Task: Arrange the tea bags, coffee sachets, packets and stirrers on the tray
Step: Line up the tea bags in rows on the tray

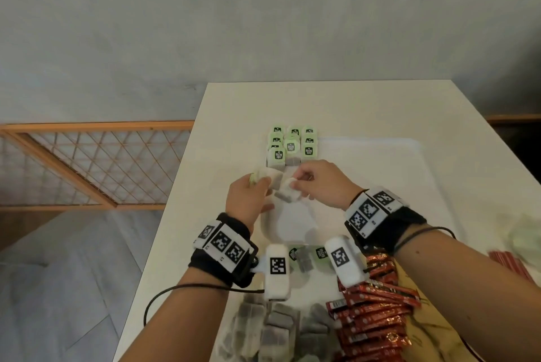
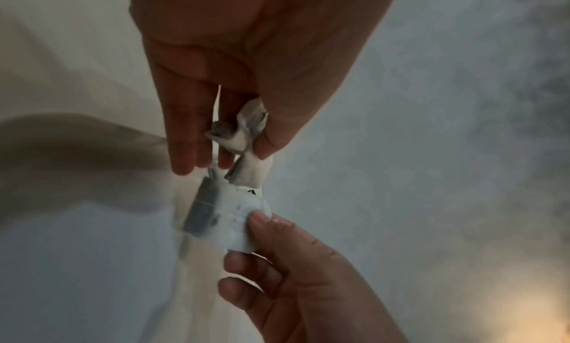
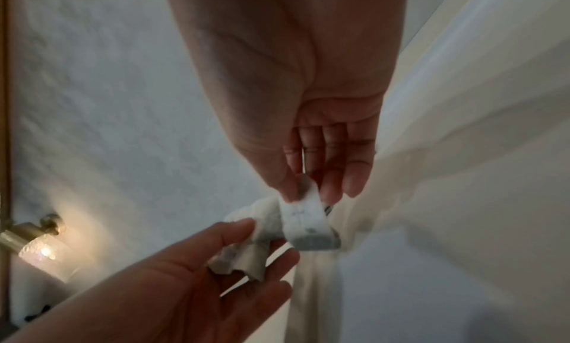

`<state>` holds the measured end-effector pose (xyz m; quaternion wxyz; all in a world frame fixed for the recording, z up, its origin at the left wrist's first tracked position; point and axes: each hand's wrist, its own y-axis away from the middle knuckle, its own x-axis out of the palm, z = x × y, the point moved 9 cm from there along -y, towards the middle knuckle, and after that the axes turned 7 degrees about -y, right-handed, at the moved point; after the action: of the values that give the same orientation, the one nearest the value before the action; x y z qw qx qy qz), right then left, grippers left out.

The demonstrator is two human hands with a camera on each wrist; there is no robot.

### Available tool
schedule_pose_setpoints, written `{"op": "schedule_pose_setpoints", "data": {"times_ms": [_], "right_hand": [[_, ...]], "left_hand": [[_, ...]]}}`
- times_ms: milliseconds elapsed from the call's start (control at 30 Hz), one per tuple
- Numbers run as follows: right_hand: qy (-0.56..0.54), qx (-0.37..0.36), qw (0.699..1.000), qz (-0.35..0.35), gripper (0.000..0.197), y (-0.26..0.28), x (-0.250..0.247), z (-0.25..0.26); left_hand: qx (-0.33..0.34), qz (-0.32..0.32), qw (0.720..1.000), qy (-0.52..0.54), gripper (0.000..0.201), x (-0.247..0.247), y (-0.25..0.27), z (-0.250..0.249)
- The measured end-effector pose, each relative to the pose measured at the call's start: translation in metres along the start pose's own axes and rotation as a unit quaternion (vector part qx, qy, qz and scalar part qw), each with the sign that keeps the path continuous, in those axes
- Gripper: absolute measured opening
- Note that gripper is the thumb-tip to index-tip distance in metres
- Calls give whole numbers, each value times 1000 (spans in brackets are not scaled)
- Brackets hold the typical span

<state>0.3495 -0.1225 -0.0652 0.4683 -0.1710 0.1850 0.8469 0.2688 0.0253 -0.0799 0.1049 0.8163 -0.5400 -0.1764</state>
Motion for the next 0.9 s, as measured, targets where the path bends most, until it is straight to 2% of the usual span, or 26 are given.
{"op": "schedule_pose_setpoints", "data": {"times_ms": [100, 200, 300, 467, 567, 667, 800, 900], "right_hand": [[-93, 42, 993, -51, 13, 14, -16, -7], [-157, 45, 983, -85, 11, 28, -26, -5], [-227, 50, 969, -81, 3, 37, -27, -1], [-304, 79, 948, -52, 17, 42, -28, -5], [-258, 68, 963, -37, 16, 42, -29, -7], [-196, 58, 978, -38, 12, 38, -32, -11], [20, 34, 998, -41, 7, 22, -38, -16], [92, 32, 994, -54, 9, 1, -44, -18]], "left_hand": [[71, -12, 993, -90, 18, 6, 11, -17], [105, 2, 983, -149, 29, 21, 24, -28], [128, 12, 979, -157, 25, 36, 31, -34], [102, 35, 989, -101, 17, 44, 30, -29], [69, 55, 995, -49, 14, 47, 27, -20], [48, 72, 995, -48, 14, 47, 22, -13], [40, 61, 994, -86, 19, 35, 5, -5], [33, 62, 992, -101, 22, 29, -9, 0]]}}
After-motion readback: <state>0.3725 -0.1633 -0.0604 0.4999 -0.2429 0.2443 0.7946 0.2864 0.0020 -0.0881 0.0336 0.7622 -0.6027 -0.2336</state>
